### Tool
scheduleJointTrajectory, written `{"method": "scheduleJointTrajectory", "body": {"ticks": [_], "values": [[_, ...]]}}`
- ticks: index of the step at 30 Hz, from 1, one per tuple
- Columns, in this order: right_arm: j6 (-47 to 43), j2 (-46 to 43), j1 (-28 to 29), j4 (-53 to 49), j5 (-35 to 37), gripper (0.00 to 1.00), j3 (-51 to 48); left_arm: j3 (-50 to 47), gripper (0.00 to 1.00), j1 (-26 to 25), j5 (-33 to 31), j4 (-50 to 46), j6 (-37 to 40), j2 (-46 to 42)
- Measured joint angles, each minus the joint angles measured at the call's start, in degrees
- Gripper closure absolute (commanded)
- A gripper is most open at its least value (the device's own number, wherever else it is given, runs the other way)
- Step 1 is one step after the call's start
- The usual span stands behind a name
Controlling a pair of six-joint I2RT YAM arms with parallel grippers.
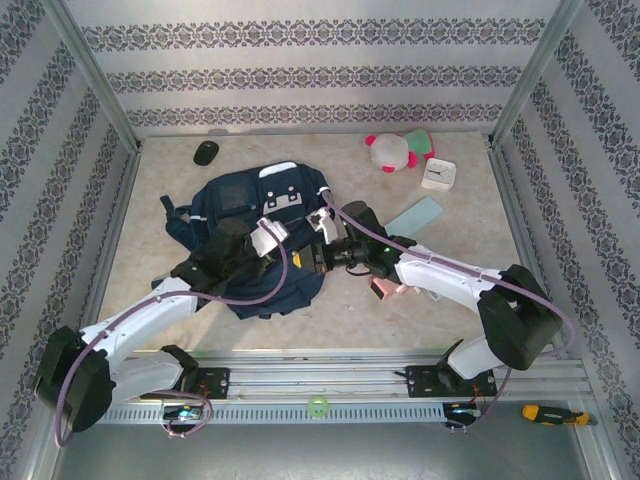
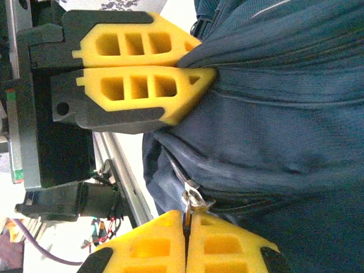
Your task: Pack the student bag
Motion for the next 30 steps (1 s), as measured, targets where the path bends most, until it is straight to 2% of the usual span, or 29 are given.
{"method": "scheduleJointTrajectory", "body": {"ticks": [13, 15, 17, 20, 22, 26, 30], "values": [[14.7, 2.6, 5.6, 7.3, 9.4, 0.99, -0.1, 0.6, 1.00, -0.7, -0.4, 4.7, -12.7, 2.2], [15.6, 2.7, 5.7, 7.9, 9.7, 0.88, -0.1, 0.6, 1.00, -0.7, -0.4, 5.4, -13.0, 2.2], [16.4, 2.7, 5.6, 8.4, 10.0, 0.68, -0.5, 0.5, 1.00, -0.7, -0.4, 6.1, -12.9, 2.2], [16.7, 0.9, 5.5, 8.1, 11.3, 0.51, -2.5, -0.5, 1.00, -0.7, 0.1, 7.7, -11.3, 1.8], [16.6, -2.2, 5.2, 7.1, 13.7, 0.46, -4.4, -1.3, 1.00, -0.5, 1.0, 8.4, -9.8, 1.2], [16.5, -8.8, 4.5, 6.2, 17.7, 0.45, -6.4, -2.5, 1.00, 0.2, 3.0, 9.7, -7.8, 0.3], [17.9, -10.5, 2.9, 7.2, 18.9, 0.41, -6.8, -3.2, 1.00, 1.4, 6.0, 10.7, -6.4, 0.1]]}}
